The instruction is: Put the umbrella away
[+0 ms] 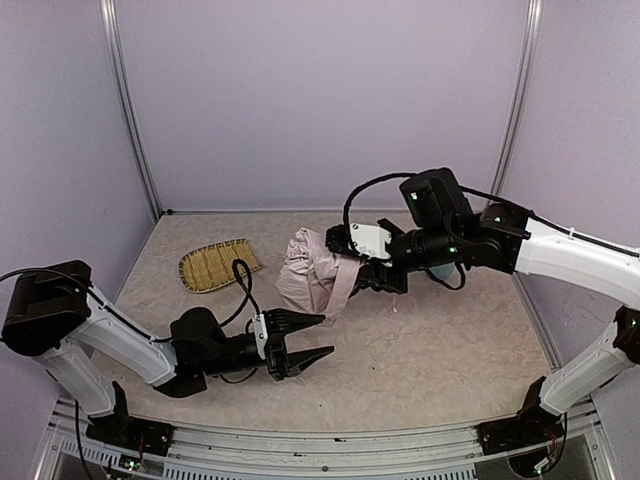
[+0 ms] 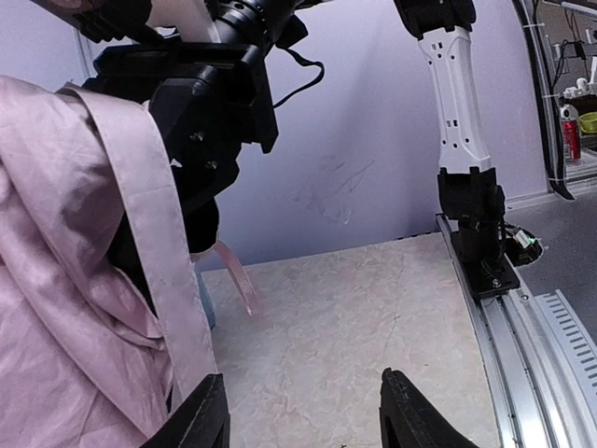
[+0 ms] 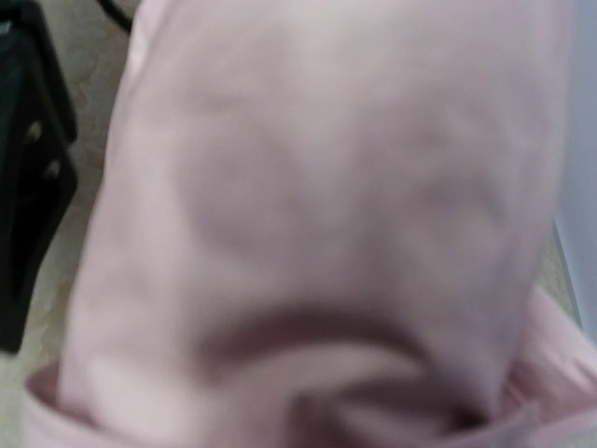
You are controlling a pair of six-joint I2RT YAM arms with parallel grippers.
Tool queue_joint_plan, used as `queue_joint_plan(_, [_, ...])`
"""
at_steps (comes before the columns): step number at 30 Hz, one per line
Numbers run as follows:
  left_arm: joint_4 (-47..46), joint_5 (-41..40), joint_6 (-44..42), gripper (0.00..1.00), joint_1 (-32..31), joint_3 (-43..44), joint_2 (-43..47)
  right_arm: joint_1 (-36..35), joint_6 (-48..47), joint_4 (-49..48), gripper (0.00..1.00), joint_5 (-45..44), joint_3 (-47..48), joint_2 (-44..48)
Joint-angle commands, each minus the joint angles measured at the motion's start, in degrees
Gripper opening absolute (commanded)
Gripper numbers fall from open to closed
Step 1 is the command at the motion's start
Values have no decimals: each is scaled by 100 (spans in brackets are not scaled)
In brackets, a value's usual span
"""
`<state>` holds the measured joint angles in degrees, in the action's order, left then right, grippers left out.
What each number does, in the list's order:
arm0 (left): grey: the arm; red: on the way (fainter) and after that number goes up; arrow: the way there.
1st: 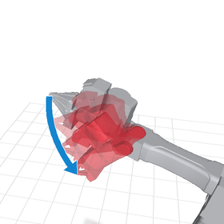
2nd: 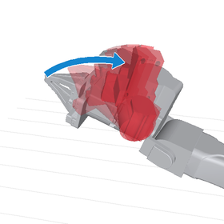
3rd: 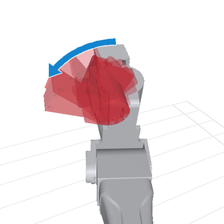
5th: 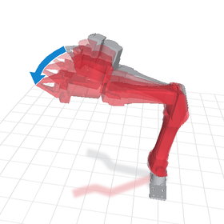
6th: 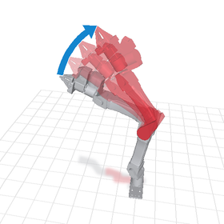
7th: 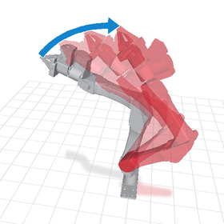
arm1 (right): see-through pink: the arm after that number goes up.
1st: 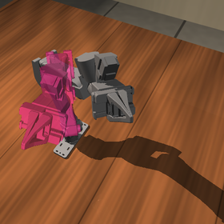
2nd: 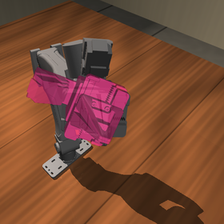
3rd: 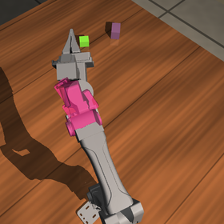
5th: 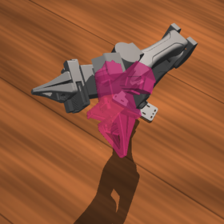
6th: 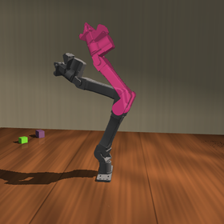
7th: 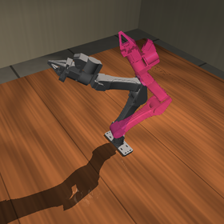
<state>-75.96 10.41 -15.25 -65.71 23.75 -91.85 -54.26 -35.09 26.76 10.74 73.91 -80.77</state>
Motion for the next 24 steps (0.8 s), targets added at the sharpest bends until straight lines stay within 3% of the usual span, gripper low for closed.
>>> queue_joint_plan(1, [-267,321,-67,54,-13,336,-316,-39,20,-301,0,125,278,148])
queue_joint_plan(6, [-736,-86,116,68,246,487,-662,-42,2,-320,0,242,282,203])
queue_joint_plan(12, [-506,102,42,65,274,926,-1048,-41,-6,-378,0,301,242,277])
queue_joint_plan(16, [-557,462,103,54,219,1039,-1243,-46,-6,-367,0,194,213,294])
queue_joint_plan(24, [-534,989,482,2,400,706,-1147,-33,16,-419,0,96,107,512])
